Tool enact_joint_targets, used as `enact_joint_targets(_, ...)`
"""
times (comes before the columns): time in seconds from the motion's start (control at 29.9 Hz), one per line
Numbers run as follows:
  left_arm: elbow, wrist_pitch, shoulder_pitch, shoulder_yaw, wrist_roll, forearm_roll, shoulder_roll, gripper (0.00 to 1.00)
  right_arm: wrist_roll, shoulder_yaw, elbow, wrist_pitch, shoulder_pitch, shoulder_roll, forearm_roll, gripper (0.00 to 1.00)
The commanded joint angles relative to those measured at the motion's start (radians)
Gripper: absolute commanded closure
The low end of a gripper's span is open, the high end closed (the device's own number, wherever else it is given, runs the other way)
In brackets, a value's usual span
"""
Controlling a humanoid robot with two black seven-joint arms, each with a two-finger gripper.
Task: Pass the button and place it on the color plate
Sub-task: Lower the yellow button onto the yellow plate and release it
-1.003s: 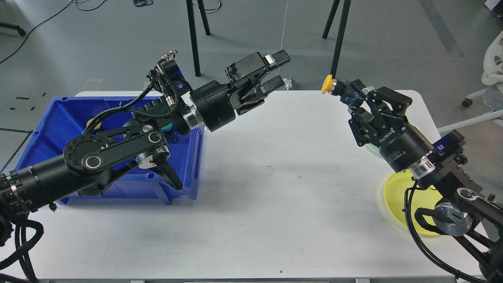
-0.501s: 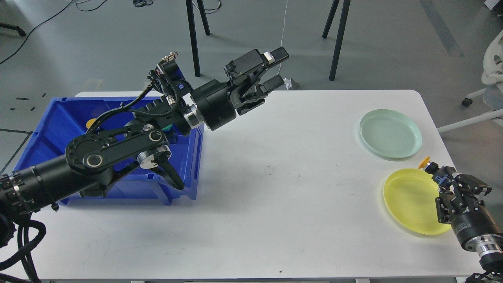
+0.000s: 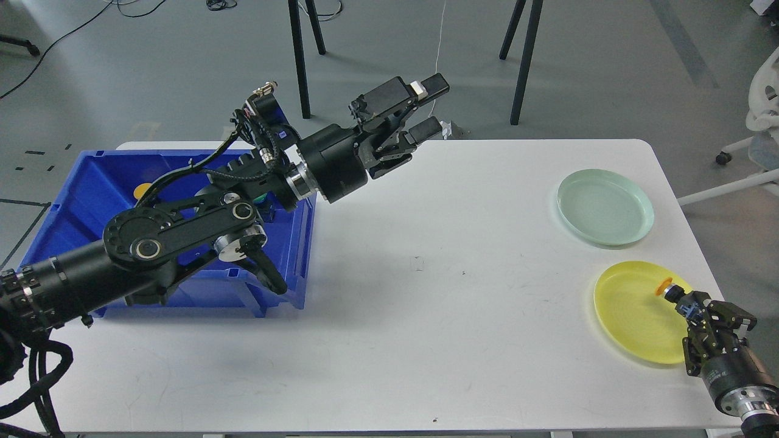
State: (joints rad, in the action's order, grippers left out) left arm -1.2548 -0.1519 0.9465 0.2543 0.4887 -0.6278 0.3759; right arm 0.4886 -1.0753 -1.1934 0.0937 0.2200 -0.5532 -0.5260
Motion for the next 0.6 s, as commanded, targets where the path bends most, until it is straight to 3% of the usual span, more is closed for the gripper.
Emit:
enact_joint_targets(0.0, 0.0, 0.0, 0.0, 0.0, 0.0, 0.0, 0.0, 0.08, 0.0, 0.028, -0.005, 0.0, -0.002, 0.001, 0.0, 0.76)
enact_joint_targets(0.23, 0.0, 0.0, 0.0, 0.0, 0.0, 0.0, 0.0, 0.08, 0.0, 0.029, -0.009, -0.002, -0.005, 0.001, 0.001, 0.63)
enact_joint_targets(0.57, 0.0, -0.002, 0.0, 0.0, 0.0, 0.0, 0.0, 0.08, 0.0, 0.026, -0.021, -0.003, -0.01, 0.002, 0.001, 0.55)
